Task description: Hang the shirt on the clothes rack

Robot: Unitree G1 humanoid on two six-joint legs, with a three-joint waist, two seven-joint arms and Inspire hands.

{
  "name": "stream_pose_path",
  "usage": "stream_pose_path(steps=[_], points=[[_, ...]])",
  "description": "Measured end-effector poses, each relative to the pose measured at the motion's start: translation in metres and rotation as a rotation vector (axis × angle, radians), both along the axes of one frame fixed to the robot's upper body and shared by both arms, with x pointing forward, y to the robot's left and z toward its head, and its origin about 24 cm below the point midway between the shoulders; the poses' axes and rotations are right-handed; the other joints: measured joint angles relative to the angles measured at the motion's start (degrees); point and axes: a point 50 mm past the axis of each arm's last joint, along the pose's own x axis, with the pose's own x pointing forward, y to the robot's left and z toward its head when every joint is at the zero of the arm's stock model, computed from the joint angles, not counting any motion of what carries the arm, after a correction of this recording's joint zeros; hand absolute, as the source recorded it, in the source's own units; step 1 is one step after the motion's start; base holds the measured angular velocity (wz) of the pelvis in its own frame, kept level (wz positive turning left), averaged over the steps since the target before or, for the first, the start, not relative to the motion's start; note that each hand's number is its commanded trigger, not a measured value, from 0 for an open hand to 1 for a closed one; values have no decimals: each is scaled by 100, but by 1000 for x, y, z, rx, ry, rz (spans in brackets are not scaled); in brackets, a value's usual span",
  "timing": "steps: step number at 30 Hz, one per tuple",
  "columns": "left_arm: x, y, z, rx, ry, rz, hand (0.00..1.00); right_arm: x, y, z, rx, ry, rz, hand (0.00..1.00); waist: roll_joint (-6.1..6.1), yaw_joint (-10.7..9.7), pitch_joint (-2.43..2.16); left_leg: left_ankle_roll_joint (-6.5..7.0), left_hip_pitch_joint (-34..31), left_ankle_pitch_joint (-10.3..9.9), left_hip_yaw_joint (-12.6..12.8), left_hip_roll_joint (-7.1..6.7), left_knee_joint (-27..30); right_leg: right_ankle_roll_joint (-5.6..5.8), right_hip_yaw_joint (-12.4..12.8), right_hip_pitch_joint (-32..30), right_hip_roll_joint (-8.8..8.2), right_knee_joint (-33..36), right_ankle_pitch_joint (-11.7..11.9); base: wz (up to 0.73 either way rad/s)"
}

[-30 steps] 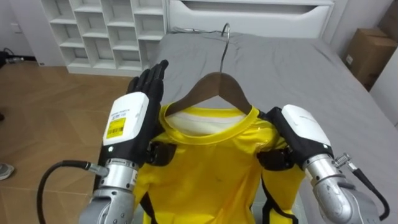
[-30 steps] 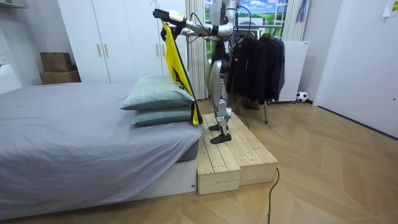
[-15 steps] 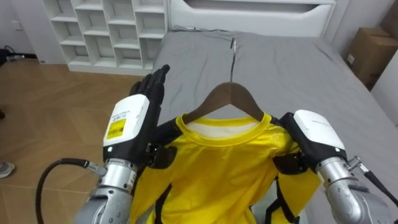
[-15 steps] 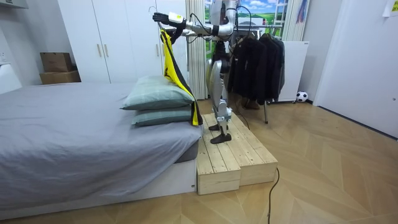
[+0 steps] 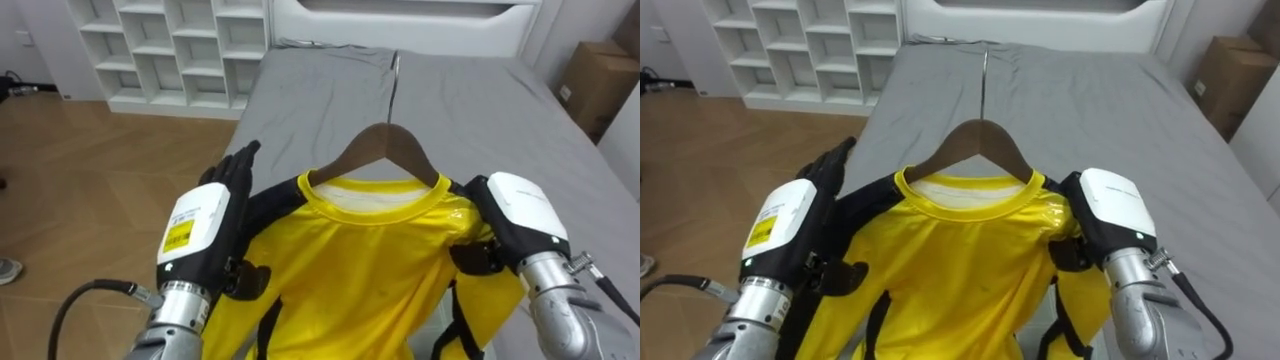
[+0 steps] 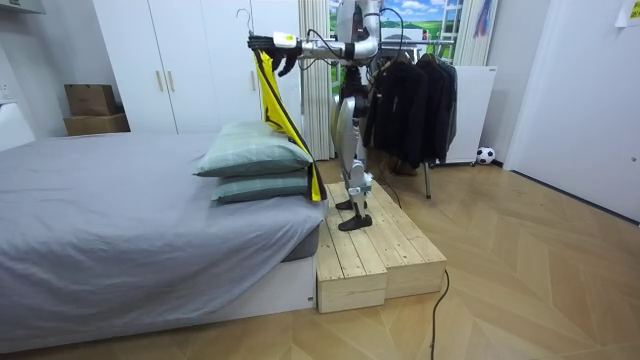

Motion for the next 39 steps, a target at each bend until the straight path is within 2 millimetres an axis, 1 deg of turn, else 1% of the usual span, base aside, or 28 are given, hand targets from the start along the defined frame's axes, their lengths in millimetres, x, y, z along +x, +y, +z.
stream_pose_path(steps=[3,7,12,15,18,21,22,24,25,26,28,30,31,33,34,36,37,39], points=[[-2,3,-3,0,12,15,0,0,-6,1,-3,-14,-26,100,0,9,0,0,-3,0,-48,-4,0,0,-100,12,-4,0,0,7],[-1,11,0,-6,-1,52,0,0,-14,-1,20,-26,-70,100,4,21,-11,-3,10,2,-69,-4,0,0,-118,35,-1,-1,0,1],[-4,24,4,-91,-22,103,0,-1,-19,-1,40,-38,-98,100,6,58,-17,-6,9,5,-67,5,14,0,-130,31,3,13,0,0],[-7,32,9,-135,-52,138,0,-1,-25,1,42,-45,-115,100,9,138,-22,-6,9,4,-68,7,25,0,-132,35,3,20,0,0],[-13,43,10,-157,-90,186,0,-1,-27,1,60,-53,-125,100,16,208,-27,-6,40,4,-66,4,22,0,-119,62,0,28,0,0],[-25,69,5,-179,-117,314,0,-3,-31,2,59,-74,-149,100,20,228,-29,-7,48,5,-67,1,15,0,-158,86,-1,2,0,0],[-28,74,3,-190,-118,340,0,-3,-33,2,57,-76,-153,100,20,232,-29,-7,52,5,-69,1,17,0,-165,95,-1,-4,0,4],[-33,93,-6,-264,-117,451,0,-4,-38,4,43,-85,-167,100,34,287,-37,-8,60,5,-82,1,14,0,-155,106,5,-3,0,0],[-35,98,-9,-279,-116,480,0,-4,-39,5,40,-87,-171,100,37,296,-39,-9,60,6,-82,2,11,0,-150,107,6,-3,0,-3],[-39,106,-16,-297,-108,537,0,-4,-42,6,34,-91,-179,100,51,303,-43,-12,70,7,-75,3,3,0,-135,96,7,4,0,0],[-49,117,-27,-324,-89,619,0,-4,-45,10,19,-101,-178,100,80,320,-57,-12,75,8,-71,2,-16,0,-131,83,5,22,0,-4],[-63,131,-44,-342,-57,734,0,-4,-45,16,14,-127,-177,100,80,333,-60,-21,147,45,-44,-2,-107,0,-111,92,4,36,0,-5],[-66,133,-49,-358,-49,764,0,-4,-45,17,10,-137,-178,100,78,338,-60,-22,158,46,-45,-1,-114,0,-113,83,4,46,0,-4],[-78,142,-65,-416,-15,871,0,-4,-46,25,-1,-174,-182,100,83,363,-68,-29,207,79,-41,2,-198,1,-119,39,5,99,-2,0],[-81,144,-69,-426,-5,895,0,-4,-47,26,-1,-182,-183,100,80,370,-68,-30,216,87,-41,2,-217,1,-122,41,5,99,-2,0],[-96,150,-85,-446,44,978,0,-5,-50,31,-1,-200,-194,100,85,416,-71,-31,238,88,-22,4,-228,1,-107,49,6,99,-2,-3],[-101,151,-90,-456,57,999,0,-5,-50,32,-2,-205,-193,100,90,409,-69,-31,238,88,-24,3,-228,1,-101,52,6,99,-2,0],[-121,154,-110,-498,126,1103,0,-8,-49,34,0,-216,-184,100,85,420,-69,-31,248,88,-28,4,-248,1,-106,54,7,101,-2,0]])
